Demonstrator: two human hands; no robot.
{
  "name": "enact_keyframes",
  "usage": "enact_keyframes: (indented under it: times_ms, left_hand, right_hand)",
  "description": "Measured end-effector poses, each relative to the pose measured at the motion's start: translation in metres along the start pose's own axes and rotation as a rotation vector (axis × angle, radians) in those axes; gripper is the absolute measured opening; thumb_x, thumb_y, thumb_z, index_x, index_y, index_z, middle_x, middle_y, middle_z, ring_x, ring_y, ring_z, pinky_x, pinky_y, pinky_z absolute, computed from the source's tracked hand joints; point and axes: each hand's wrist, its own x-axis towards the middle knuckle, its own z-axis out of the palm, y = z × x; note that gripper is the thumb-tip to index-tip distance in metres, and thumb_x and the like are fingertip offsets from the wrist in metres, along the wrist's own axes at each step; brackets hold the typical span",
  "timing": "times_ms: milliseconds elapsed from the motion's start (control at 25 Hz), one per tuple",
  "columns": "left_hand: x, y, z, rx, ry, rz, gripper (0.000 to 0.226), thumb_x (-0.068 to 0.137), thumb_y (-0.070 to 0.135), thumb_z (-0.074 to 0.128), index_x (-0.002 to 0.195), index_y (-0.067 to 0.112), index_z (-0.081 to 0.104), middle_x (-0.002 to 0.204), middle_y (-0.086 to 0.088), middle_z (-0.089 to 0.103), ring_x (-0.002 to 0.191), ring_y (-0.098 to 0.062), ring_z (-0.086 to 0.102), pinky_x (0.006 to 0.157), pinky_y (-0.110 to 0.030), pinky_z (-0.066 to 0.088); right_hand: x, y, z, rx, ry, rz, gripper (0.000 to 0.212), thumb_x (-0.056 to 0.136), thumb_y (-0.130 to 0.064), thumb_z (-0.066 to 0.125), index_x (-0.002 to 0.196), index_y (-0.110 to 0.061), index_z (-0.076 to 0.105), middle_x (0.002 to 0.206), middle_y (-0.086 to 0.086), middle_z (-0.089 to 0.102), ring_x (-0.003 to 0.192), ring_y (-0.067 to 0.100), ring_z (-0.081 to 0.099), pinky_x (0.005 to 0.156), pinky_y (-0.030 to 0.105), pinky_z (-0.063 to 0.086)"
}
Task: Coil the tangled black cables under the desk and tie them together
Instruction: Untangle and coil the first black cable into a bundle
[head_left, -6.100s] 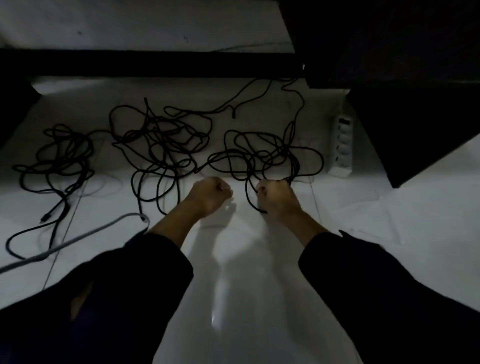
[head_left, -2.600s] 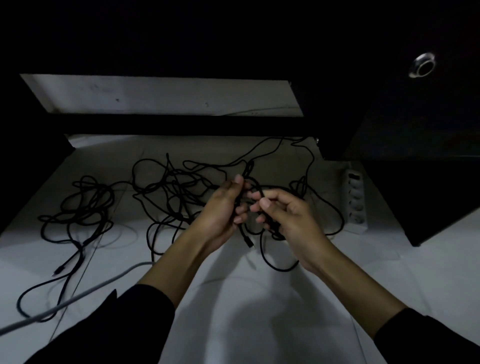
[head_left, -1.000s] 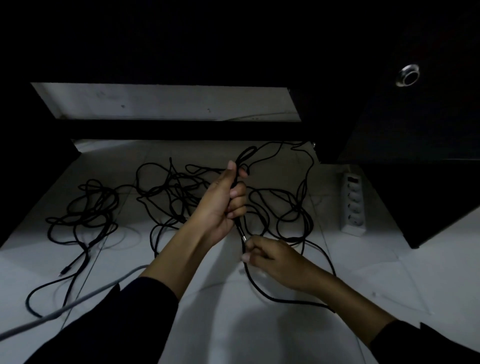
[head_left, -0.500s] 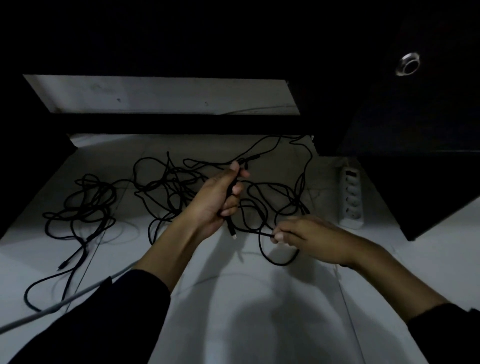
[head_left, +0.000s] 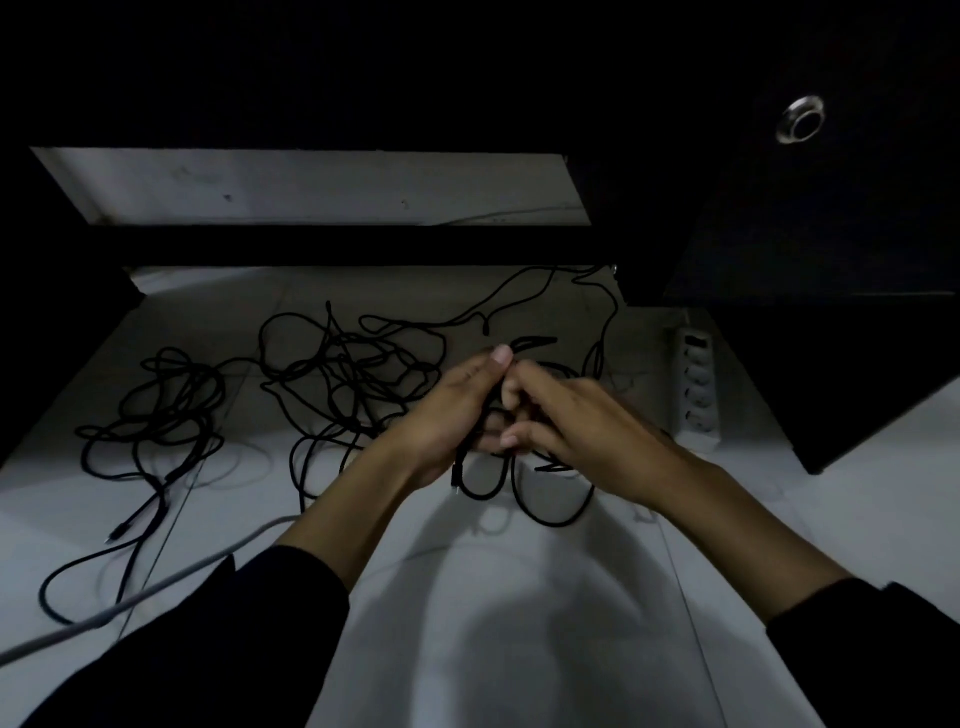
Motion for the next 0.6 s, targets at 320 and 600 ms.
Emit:
enact_keyframes:
  times_ms: [320,600]
  left_hand:
    - [0.003,-0.003,0.005,0.191,0.003,0.007,0.032,0.105,0.034,0.030,0.103,0.007,0.048,0.065,-0.005,0.052,0.048,-0.014,0.049,0.047,-0.024,0.043]
    - [0.009,-0.005,-0.003,0.230,0.056,-0.024,0.032,0.102,0.040,0.036,0.095,0.010,0.046,0.061,-0.005,0.041,0.039,-0.007,0.029,0.043,-0.021,0.020]
  right_hand:
    - [0.005,0.002,0.004,-0.076,0.262,-0.124,0.038,0.078,-0.017,0.078,0.085,-0.015,0.041,0.088,-0.005,0.040,0.071,0.005,0.037,0.062,0.012,0.035]
    - [0.002,0.028,-0.007,-0.050,0.324,-0.116,0.028,0.080,-0.023,0.075,0.085,-0.003,0.056,0.084,0.000,0.049,0.073,0.006,0.044,0.067,0.010,0.037]
